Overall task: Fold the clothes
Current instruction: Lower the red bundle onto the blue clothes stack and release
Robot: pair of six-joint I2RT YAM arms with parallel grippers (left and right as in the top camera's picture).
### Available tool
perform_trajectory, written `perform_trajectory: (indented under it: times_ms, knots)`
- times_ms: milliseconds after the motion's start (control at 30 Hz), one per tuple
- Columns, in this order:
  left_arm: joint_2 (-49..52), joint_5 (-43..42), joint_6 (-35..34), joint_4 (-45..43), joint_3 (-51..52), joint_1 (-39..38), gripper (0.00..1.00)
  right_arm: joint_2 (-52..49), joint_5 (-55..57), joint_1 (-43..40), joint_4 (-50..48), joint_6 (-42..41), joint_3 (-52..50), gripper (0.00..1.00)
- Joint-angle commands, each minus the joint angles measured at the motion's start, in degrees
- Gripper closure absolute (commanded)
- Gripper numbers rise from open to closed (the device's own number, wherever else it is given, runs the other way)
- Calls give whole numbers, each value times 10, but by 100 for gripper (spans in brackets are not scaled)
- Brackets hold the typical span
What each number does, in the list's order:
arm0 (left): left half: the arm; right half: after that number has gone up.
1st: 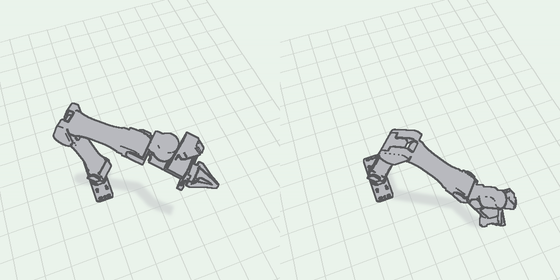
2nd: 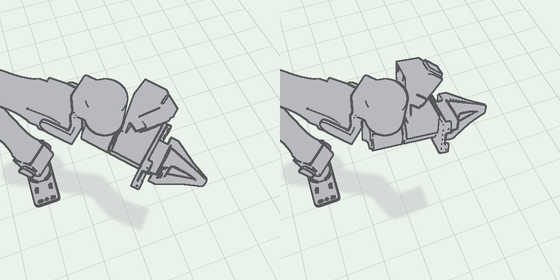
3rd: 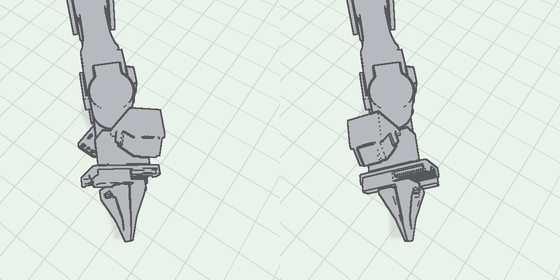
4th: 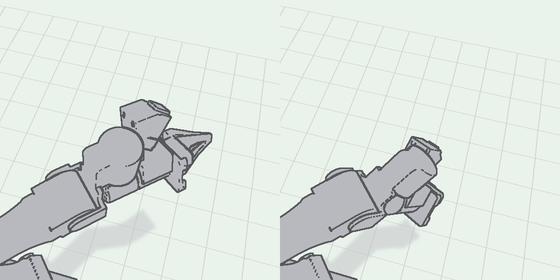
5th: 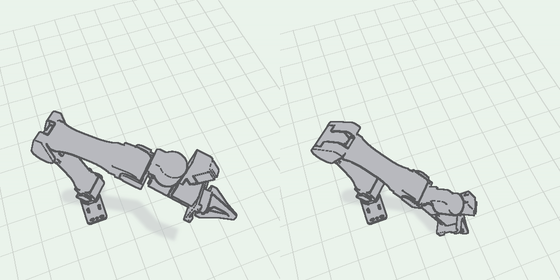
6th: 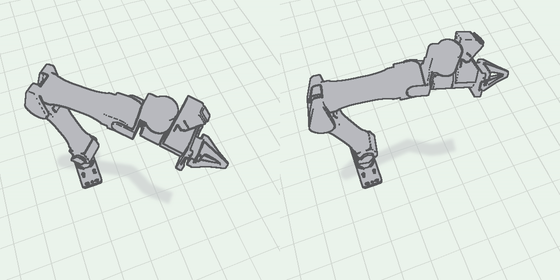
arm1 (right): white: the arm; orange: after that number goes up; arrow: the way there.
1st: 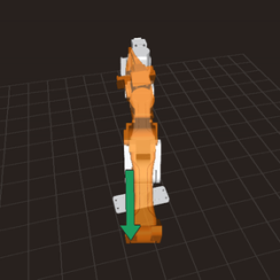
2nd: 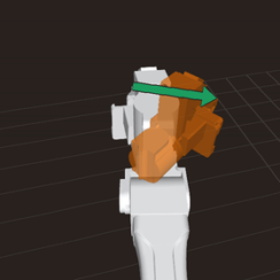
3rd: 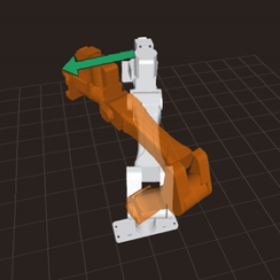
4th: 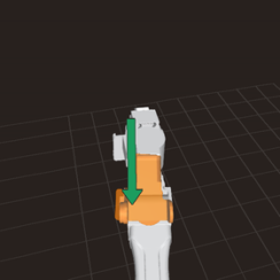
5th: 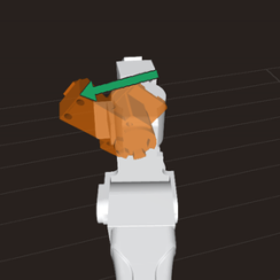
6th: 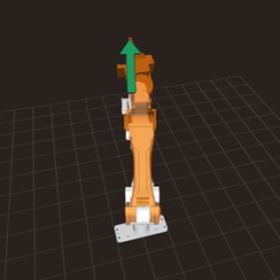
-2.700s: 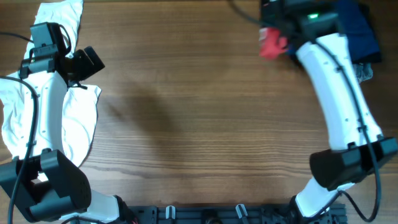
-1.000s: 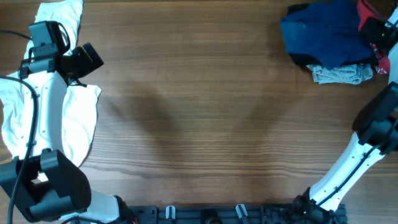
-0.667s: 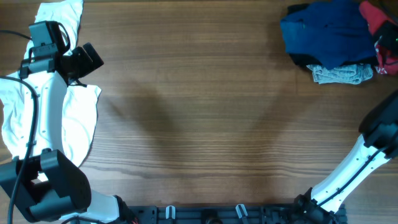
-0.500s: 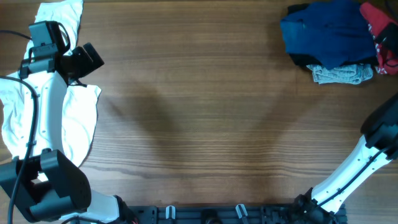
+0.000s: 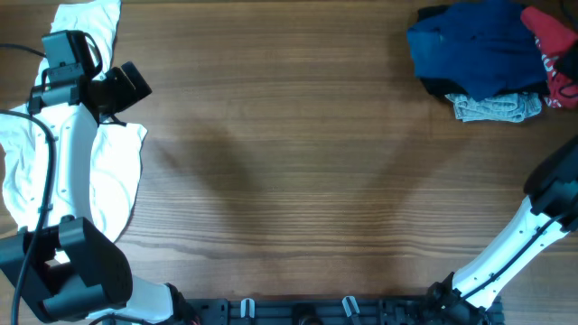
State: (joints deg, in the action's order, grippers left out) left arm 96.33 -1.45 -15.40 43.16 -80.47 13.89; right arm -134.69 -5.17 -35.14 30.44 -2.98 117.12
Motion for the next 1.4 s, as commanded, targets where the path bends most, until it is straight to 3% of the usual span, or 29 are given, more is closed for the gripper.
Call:
perform_trajectory:
  times_ms: [0,33,67,100,133,433,633,1033,1333,1367]
  knots:
    - [1,-7,-5,-3,-4,1,0,12,-15,-3,-4,-1,6,96]
    - [1,-7,-5,-3,-4,1,0,17,-16,-3,-6,-1,6,88]
    - [1,-7,-5,-3,-4,1,0,23,-23,-3,-5,0,6,43]
    - [1,-7,-5,-3,-4,1,0,31,-39,-3,0,0,6,9]
    - [1,-7,-5,-3,-4,1,0,37,-52,-3,8,1,6,1]
    - [1,-17,-5,-3,-4,1,0,89,-146,-1,140,38,87,0]
    - [1,-17,-5,-3,-4,1,0,70,-115,1,109,43,99,0]
    - [1,-17,-5,-3,-4,1,0,-66,-73,1,35,8,99,0]
    - [1,-17,-5,-3,-4,1,0,-118,-73,-2,49,-16,99,1]
    - [1,-17,-5,-3,-4,1,0,-120,-73,-2,53,-15,99,8]
